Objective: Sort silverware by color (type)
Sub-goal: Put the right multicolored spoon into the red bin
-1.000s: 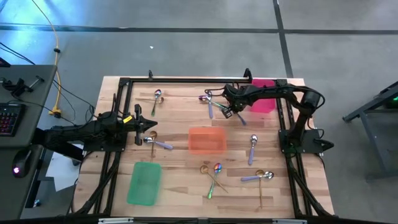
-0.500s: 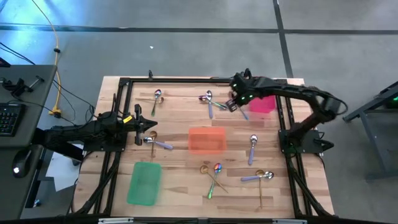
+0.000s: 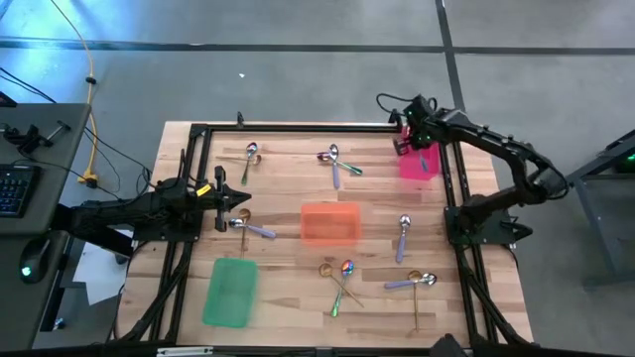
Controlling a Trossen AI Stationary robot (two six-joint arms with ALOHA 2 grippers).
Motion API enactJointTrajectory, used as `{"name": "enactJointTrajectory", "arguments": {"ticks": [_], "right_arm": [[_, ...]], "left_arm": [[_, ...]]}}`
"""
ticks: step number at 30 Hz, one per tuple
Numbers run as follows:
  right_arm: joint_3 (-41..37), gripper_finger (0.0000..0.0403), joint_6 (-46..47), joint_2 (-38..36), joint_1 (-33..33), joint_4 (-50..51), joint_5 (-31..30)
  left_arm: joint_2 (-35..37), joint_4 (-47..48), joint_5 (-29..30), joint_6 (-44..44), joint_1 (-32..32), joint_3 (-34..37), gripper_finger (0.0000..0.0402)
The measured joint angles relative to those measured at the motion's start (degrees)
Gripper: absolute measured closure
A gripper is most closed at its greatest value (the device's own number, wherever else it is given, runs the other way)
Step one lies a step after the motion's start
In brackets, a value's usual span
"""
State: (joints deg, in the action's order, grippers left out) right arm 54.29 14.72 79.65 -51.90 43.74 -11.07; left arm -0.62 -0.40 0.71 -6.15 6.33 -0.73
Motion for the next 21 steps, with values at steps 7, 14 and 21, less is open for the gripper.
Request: {"name": "enactJointTrajectory", "arguments": {"ticks": [7,14,21], "right_arm": [[-6.3,0.0403,-4.5,2.6,-3.5,-7.4,0.2],[-7.9,0.0403,-6.0,4.4,-4.5,-12.2,0.4],[-7.9,0.0401,-6.2,8.4,-4.4,-13.6,1.5]], "left_arm": [[0.0,0.0,0.0,0.0,0.0,0.0,0.0397],[0.0,0.0,0.0,0.0,0.0,0.0,0.0397],[0.0,0.0,0.0,0.0,0.0,0.0,0.0397]]}}
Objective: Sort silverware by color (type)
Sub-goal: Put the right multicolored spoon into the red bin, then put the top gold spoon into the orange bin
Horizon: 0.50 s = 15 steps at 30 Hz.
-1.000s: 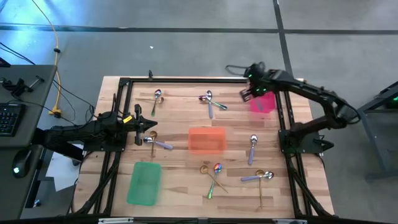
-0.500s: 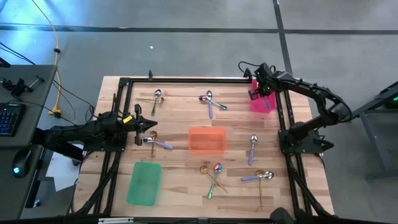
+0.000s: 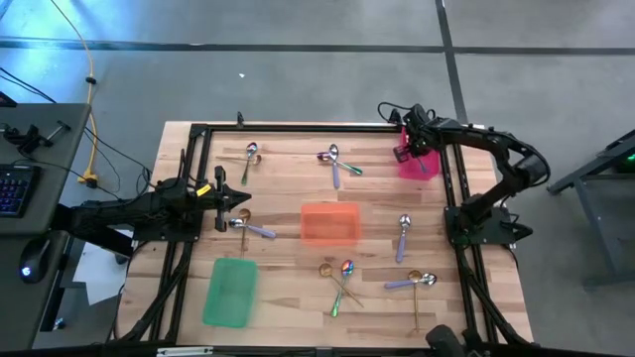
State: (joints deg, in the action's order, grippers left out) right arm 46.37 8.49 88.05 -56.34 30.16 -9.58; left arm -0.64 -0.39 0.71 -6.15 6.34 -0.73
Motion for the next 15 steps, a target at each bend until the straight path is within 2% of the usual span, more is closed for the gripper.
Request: {"name": "enactJointTrajectory", "arguments": {"ticks": [4,11,15], "right_arm": [[0.0,0.038,0.0,-0.2,0.0,0.0,-0.4],[0.0,0.0312,0.0,-5.7,1.2,2.3,-0.9],[0.0,0.0309,-2.0,-11.5,4.3,2.8,-0.9]], "left_arm": [[0.0,0.0,0.0,0.0,0.0,0.0,0.0397],[0.0,0.0,0.0,0.0,0.0,0.0,0.0397],[0.0,0.0,0.0,0.0,0.0,0.0,0.0397]]}}
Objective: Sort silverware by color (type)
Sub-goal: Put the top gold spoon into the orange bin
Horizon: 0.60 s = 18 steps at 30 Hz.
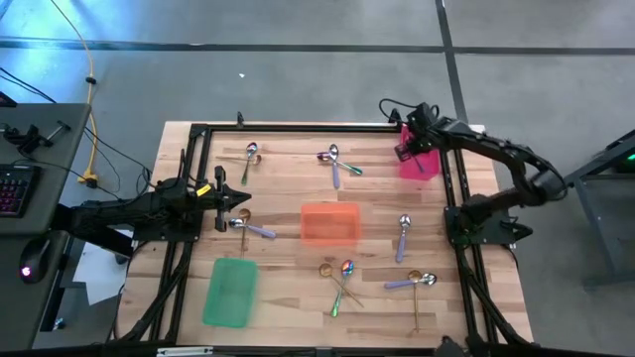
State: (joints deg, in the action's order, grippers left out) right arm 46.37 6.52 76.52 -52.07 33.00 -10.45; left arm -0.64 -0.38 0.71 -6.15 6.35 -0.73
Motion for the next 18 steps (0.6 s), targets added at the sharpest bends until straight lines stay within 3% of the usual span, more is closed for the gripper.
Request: {"name": "enactJointTrajectory", "arguments": {"ticks": [6,8,13,18], "right_arm": [[-1.6,0.0375,-1.3,-10.8,7.9,-6.7,0.1],[-5.3,0.0395,-3.1,-14.3,11.8,-14.8,3.0],[-18.7,0.0389,-3.9,-20.3,19.6,-42.3,20.0],[-29.1,0.0401,-1.9,-22.0,27.9,-63.0,22.7]], "left_arm": [[0.0,0.0,0.0,0.0,0.0,0.0,0.0397],[0.0,0.0,0.0,0.0,0.0,0.0,0.0397],[0.0,0.0,0.0,0.0,0.0,0.0,0.0397],[0.0,0.0,0.0,0.0,0.0,0.0,0.0397]]}}
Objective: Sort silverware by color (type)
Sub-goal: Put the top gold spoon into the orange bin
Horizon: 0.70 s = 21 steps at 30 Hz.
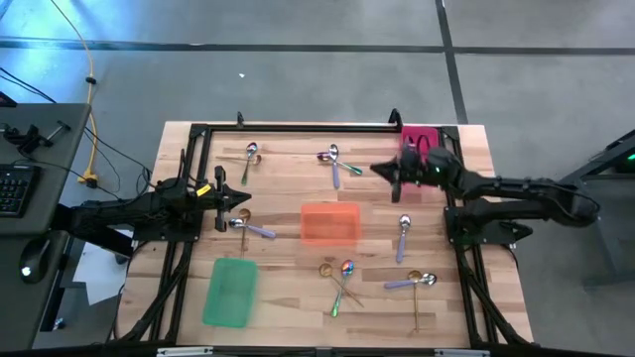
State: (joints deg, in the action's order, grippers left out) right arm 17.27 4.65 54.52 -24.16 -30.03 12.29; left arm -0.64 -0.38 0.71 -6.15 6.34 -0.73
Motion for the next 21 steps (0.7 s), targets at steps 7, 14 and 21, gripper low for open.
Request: {"name": "enactJointTrajectory", "arguments": {"ticks": [7,14,21], "right_arm": [[-3.9,0.0402,2.4,0.0,11.5,-6.4,-6.5],[-3.9,0.0402,2.4,0.0,21.0,-7.4,-16.5],[-3.9,0.0403,1.4,0.2,26.6,-7.3,-21.4]], "left_arm": [[0.0,-1.8,2.0,-9.3,0.0,0.0,0.0397],[0.0,-0.6,2.5,-13.4,0.0,0.0,0.0397],[0.0,-4.1,1.6,-1.3,0.0,0.0,0.0397]]}}
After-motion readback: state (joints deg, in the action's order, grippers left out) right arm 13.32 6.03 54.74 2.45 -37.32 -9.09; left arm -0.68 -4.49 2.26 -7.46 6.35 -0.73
